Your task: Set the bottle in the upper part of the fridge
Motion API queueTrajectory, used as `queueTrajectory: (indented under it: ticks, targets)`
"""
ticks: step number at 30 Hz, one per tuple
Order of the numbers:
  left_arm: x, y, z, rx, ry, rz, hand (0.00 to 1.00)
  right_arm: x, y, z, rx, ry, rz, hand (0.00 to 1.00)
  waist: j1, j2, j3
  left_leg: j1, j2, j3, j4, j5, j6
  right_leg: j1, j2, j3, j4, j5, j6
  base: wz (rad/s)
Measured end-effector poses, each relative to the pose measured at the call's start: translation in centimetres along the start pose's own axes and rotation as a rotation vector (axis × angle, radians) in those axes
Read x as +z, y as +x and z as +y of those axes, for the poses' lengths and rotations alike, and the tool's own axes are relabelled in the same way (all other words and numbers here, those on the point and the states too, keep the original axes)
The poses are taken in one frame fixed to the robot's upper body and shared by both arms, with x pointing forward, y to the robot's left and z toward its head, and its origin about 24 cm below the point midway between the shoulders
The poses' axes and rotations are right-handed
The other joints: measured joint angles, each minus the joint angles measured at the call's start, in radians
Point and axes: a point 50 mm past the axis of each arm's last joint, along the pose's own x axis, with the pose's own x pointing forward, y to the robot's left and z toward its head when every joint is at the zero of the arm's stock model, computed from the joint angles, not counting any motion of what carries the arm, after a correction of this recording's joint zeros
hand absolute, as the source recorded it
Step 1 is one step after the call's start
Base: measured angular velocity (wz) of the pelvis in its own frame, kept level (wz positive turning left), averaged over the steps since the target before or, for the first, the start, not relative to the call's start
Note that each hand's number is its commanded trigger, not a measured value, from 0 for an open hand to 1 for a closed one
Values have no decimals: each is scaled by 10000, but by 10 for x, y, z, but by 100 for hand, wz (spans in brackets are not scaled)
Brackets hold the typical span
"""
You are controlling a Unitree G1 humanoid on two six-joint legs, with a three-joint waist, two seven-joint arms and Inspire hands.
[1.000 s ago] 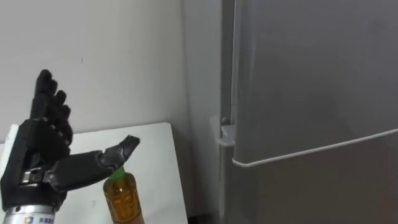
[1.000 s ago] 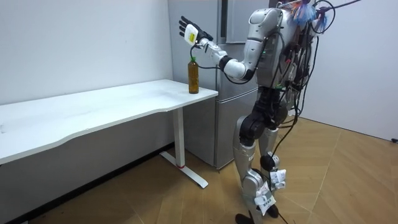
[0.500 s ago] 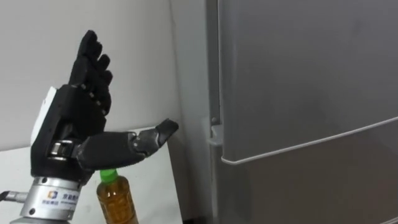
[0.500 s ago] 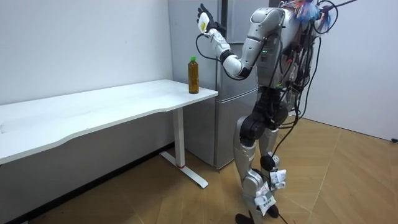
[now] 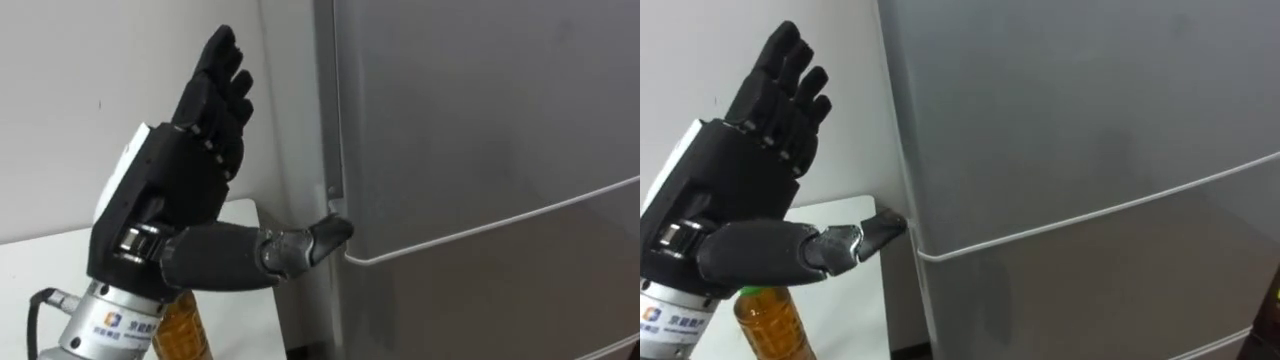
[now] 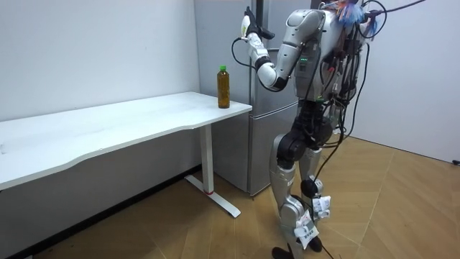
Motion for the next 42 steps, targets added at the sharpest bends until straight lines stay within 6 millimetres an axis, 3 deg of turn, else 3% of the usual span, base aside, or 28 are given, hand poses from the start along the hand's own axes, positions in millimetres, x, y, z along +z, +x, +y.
queueTrajectory:
  ticks: [9,19,20,21,23,24,25,26,28,30,35,40,42]
  targets:
    - [-1,0,-6,-971,-461,36,0,0,1,0,-12,38,131,0,-17,-10,6,15,3,12,0,0,0,-38,-6,3,22,5,-6,0]
    - [-12,2,-29,-2149,-1429,620,0,0,1,-1,-70,154,218,0,-28,-58,40,23,6,13,-1,1,-1,45,1,-2,23,7,-8,0]
    - [-13,2,-30,-2183,-1499,644,33,0,1,-1,-57,122,222,0,-25,-63,43,29,6,13,-1,1,-1,54,-1,-5,25,7,-8,0]
    - [-14,2,-30,-2191,-1582,653,44,0,1,0,-53,106,221,0,-25,-64,43,31,6,14,-1,1,-1,53,-2,-3,27,7,-8,0]
    - [-16,1,-30,-2230,-1857,711,51,1,1,0,-19,9,224,0,-33,-70,47,25,4,12,0,1,0,43,-5,-9,33,9,-9,0]
    - [-16,1,-30,-2218,-1865,709,87,1,1,0,-12,7,225,0,-34,-73,50,24,4,9,0,1,0,43,-5,-14,33,10,-10,0]
    - [-16,1,-29,-2142,-1954,703,96,1,1,0,-6,12,230,0,-22,-80,54,21,4,3,0,1,0,43,-6,-23,33,11,-10,3]
    - [-18,1,-26,-1992,-2034,730,100,1,1,0,-2,52,220,0,-10,-82,56,9,3,3,3,1,0,42,-8,-37,31,11,-10,4]
    - [-19,1,-22,-1813,-2030,781,100,1,1,1,21,47,219,0,-2,-25,18,1,1,-3,12,1,0,49,-11,-54,23,11,-9,3]
    - [-21,0,-22,-1752,-2238,795,100,2,1,1,49,-52,234,0,-7,-40,35,13,-5,-12,15,1,0,93,-19,-77,6,13,-6,3]
    - [-25,0,-30,-2332,-2639,875,100,9,2,-1,240,-467,209,0,-14,10,124,-7,-24,-2,29,1,1,134,-58,-172,-5,11,3,5]
    - [-34,-2,-45,-3275,-3037,1449,100,11,2,-1,244,-454,183,0,-89,80,129,-46,-25,17,35,2,1,101,-60,-151,-9,8,6,-2]
    - [-33,-2,-47,-3584,-3091,1436,99,12,2,-2,232,-465,168,0,-168,134,94,-21,-21,17,37,2,1,85,-54,-141,-10,7,5,0]
